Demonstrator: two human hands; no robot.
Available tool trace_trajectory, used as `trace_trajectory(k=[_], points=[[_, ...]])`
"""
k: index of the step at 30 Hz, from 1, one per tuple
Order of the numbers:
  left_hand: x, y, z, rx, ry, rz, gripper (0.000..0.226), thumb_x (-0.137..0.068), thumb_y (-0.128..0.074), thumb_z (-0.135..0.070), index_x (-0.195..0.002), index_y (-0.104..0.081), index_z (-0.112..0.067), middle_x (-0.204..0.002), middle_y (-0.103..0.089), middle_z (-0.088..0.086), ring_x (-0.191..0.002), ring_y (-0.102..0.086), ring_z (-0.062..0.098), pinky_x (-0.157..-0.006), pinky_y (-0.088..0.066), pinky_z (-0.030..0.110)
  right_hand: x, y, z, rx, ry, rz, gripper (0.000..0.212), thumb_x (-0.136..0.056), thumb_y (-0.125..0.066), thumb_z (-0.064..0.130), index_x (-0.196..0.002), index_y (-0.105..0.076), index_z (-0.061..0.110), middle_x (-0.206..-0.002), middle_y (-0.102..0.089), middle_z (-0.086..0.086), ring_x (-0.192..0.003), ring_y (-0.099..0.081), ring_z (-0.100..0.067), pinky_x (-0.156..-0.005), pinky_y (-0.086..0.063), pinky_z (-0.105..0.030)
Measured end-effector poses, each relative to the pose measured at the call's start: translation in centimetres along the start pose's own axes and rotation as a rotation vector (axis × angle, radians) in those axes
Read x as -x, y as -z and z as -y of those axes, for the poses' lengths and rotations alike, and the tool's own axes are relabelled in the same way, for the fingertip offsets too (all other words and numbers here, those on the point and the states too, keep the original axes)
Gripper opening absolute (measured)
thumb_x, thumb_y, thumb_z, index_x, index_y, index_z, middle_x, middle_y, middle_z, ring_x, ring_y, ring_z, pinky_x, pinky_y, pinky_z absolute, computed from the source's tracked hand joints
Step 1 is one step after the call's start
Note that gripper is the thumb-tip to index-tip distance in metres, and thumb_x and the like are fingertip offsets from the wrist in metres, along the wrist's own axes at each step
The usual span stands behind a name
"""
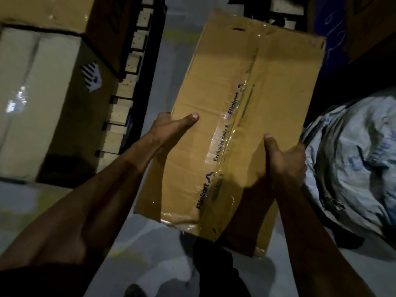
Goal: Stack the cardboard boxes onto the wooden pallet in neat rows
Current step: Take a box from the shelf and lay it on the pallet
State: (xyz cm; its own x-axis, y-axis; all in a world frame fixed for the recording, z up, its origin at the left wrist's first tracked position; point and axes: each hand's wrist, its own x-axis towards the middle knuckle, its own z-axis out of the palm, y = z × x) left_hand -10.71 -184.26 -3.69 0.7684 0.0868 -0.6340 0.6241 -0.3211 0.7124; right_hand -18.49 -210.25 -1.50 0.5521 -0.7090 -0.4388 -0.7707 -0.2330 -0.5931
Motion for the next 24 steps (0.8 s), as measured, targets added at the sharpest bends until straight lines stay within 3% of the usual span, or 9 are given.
trace_trajectory(k=[2,5,6,8,10,14,18,24], points=[[3.8,2.6,0.5,0.012,-0.004,-0.007,0.091,-0.047,-0.081,-0.079,-0.110,-0.072,-0.014,-0.101,-0.076,0.005,-0.093,-0.074,0.023,-0.090,-0.059,0.045,4.1,0.8,0.2,0.017,0.025,0.006,0.074,-0.080,-0.062,0.068,-0.133,-0.047,0.019,-0.135,-0.056,-0.010,-0.124,-0.051,-0.035,-0.093,-0.038,-0.039],[9.4,6.9,2.2,0.042,-0.044,-0.044,0.046,-0.071,-0.081,-0.062,-0.091,-0.071,-0.021,-0.089,-0.073,-0.002,-0.092,-0.071,0.021,-0.082,-0.055,0.028,10.7,2.0,0.6,0.024,0.111,0.015,0.071,-0.082,-0.060,0.067,-0.130,-0.049,0.016,-0.129,-0.058,-0.011,-0.118,-0.052,-0.034,-0.083,-0.032,-0.036],[11.6,8.5,2.9,0.033,-0.048,-0.060,0.049,-0.070,-0.079,-0.066,-0.089,-0.069,-0.022,-0.088,-0.071,-0.002,-0.091,-0.070,0.020,-0.081,-0.054,0.027,13.2,2.5,0.8,0.022,0.138,0.021,0.071,-0.083,-0.060,0.065,-0.131,-0.048,0.014,-0.129,-0.058,-0.011,-0.118,-0.052,-0.034,-0.083,-0.033,-0.036],[15.5,11.9,4.4,0.040,-0.047,-0.089,0.074,-0.054,-0.077,-0.080,-0.096,-0.074,-0.020,-0.095,-0.076,0.001,-0.093,-0.072,0.023,-0.088,-0.058,0.041,17.6,3.2,1.1,0.036,0.173,0.043,0.073,-0.082,-0.061,0.065,-0.133,-0.049,0.013,-0.129,-0.058,-0.013,-0.118,-0.053,-0.036,-0.085,-0.036,-0.038],[20.0,15.8,6.1,0.085,-0.052,-0.128,0.082,-0.045,-0.080,-0.081,-0.099,-0.077,-0.020,-0.095,-0.078,0.002,-0.090,-0.075,0.026,-0.089,-0.059,0.051,22.6,3.8,1.1,0.043,0.195,0.079,0.074,-0.079,-0.060,0.069,-0.131,-0.050,0.016,-0.127,-0.058,-0.014,-0.116,-0.053,-0.038,-0.089,-0.040,-0.042],[28.9,22.9,9.7,0.143,-0.062,-0.240,0.082,-0.045,-0.081,-0.081,-0.099,-0.077,-0.019,-0.093,-0.078,0.002,-0.088,-0.075,0.026,-0.086,-0.060,0.051,32.9,4.6,1.0,0.069,0.292,0.113,0.071,-0.078,-0.060,0.071,-0.125,-0.051,0.017,-0.119,-0.060,-0.013,-0.110,-0.055,-0.038,-0.091,-0.045,-0.045],[36.9,29.3,13.3,0.189,-0.105,-0.349,0.067,-0.051,-0.081,-0.077,-0.094,-0.078,-0.025,-0.088,-0.078,0.000,-0.087,-0.075,0.026,-0.087,-0.059,0.055,42.3,4.8,1.5,0.081,0.370,0.171,0.074,-0.077,-0.059,0.072,-0.126,-0.052,0.017,-0.119,-0.062,-0.014,-0.110,-0.056,-0.038,-0.090,-0.044,-0.043],[46.9,38.8,17.4,0.250,-0.073,-0.465,0.086,-0.043,-0.077,-0.087,-0.103,-0.074,-0.025,-0.095,-0.078,0.000,-0.090,-0.074,0.029,-0.084,-0.059,0.053,54.5,4.3,3.0,0.097,0.495,0.262,0.075,-0.079,-0.057,0.074,-0.128,-0.051,0.017,-0.120,-0.061,-0.012,-0.110,-0.056,-0.037,-0.089,-0.046,-0.042]])
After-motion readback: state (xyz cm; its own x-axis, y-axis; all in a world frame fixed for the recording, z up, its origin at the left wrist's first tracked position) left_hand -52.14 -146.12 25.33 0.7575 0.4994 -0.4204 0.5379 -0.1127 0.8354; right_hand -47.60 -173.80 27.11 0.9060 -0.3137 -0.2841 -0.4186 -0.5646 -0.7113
